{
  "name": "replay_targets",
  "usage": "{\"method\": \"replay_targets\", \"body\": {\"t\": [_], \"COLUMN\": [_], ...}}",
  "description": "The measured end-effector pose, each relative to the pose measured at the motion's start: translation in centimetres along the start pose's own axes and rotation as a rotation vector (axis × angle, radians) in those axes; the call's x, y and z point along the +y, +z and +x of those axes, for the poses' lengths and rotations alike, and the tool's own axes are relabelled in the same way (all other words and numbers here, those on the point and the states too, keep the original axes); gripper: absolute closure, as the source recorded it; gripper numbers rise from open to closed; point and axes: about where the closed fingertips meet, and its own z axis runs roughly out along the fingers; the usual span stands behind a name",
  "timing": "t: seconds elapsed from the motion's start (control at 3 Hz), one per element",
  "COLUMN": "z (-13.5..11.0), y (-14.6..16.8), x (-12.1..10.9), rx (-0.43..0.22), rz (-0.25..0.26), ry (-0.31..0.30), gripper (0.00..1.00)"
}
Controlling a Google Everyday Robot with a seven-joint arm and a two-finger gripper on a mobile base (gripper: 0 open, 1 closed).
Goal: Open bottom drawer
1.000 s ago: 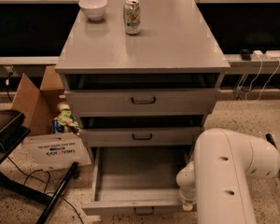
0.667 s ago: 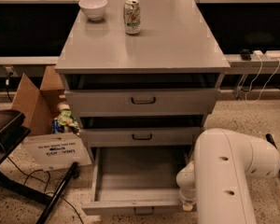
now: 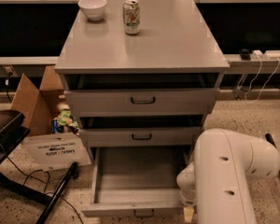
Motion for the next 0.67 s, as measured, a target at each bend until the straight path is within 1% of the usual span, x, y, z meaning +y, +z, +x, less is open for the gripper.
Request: {"method": "replay_targets", "body": {"t": [0.33, 0.67], "z": [0.0, 1.3], "y": [0.0, 0.7], "x": [0.0, 2.1], "rx": [0.0, -0.015], "rz": [0.0, -0.025], "ry": [0.0, 0.024], "gripper": [0.0, 0.03]}}
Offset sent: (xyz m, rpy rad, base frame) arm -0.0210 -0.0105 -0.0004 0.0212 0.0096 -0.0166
